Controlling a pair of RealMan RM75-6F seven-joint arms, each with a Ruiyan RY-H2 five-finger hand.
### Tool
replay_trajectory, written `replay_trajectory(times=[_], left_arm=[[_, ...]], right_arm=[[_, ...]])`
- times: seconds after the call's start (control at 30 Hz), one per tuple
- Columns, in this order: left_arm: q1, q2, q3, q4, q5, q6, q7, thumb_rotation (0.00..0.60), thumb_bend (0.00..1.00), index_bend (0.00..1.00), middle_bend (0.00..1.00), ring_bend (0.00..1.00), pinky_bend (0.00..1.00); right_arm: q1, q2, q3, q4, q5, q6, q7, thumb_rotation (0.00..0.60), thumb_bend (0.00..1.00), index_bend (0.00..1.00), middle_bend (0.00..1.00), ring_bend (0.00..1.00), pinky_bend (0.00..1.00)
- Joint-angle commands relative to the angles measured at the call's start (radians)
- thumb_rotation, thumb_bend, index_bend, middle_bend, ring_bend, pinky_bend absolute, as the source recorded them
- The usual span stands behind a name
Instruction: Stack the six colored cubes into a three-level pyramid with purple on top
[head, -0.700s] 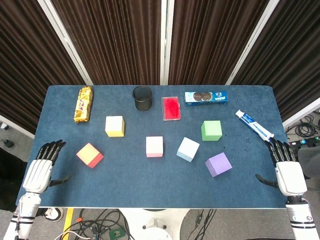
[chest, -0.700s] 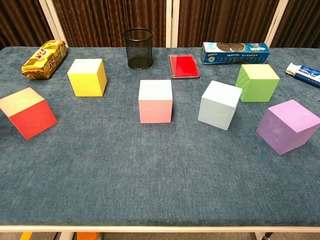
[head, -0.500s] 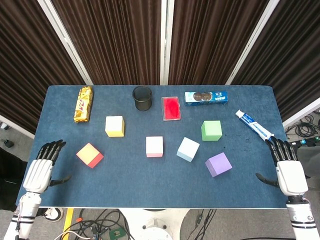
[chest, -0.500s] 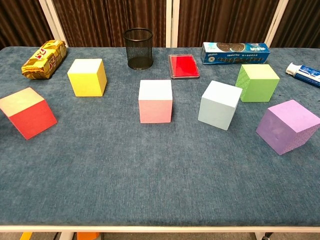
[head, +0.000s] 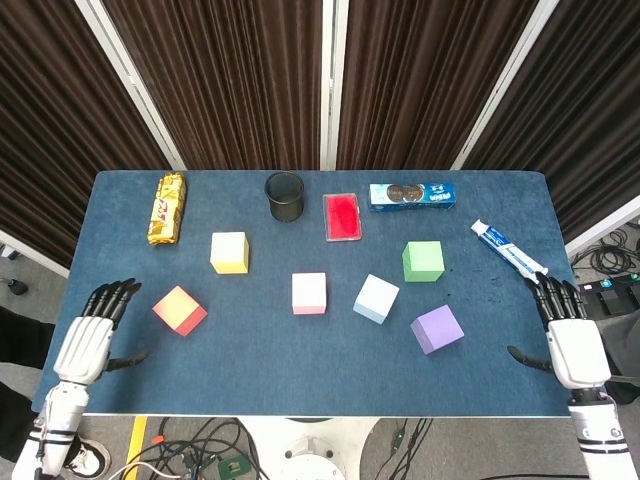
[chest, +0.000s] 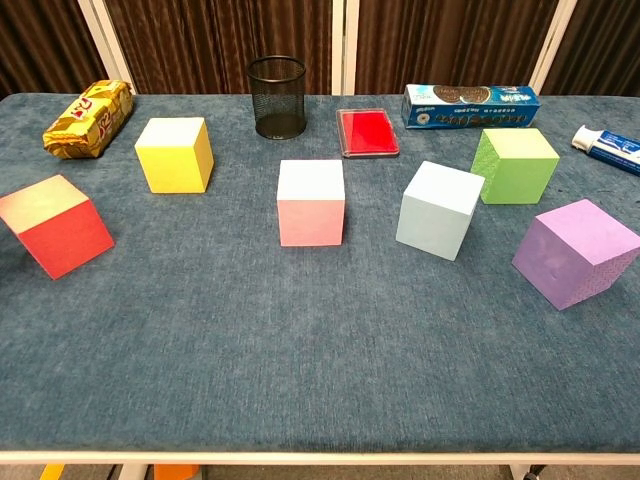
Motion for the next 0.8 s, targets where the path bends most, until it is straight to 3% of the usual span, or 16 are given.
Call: replay_trajectory(times=[0.03,0.4,0.8], left_arm=[[-0.012,0.002,-0.011,0.004,-0.008,-0.011,-0.012,0.6,0.14,0.08,0.06,0.0,0.0],[-0.197,0.077,-0.119,0.016,-0.085,-0.246,-0.117,0.6,0.14,0.08,0.06,0.0,0.0],[-0.433,-0.024,-0.179,0.296,-0.143,-0.541,-0.293,0.6,0.14,0.08,0.06,0.0,0.02]], right_arm=[[0.006,0.005,0.005,-0.008,-0.004,-0.002,-0.004,0.6,0.0,0.0,0.0,0.0,0.0],[0.019,0.001,0.009,-0.034,0.006,-0.017,-0.041,0.6,0.0,0.0,0.0,0.0,0.0],[0.046,-0.006,0.025,-0.038,0.03,-0.052,-0.066,0.6,0.0,0.0,0.0,0.0,0.0]])
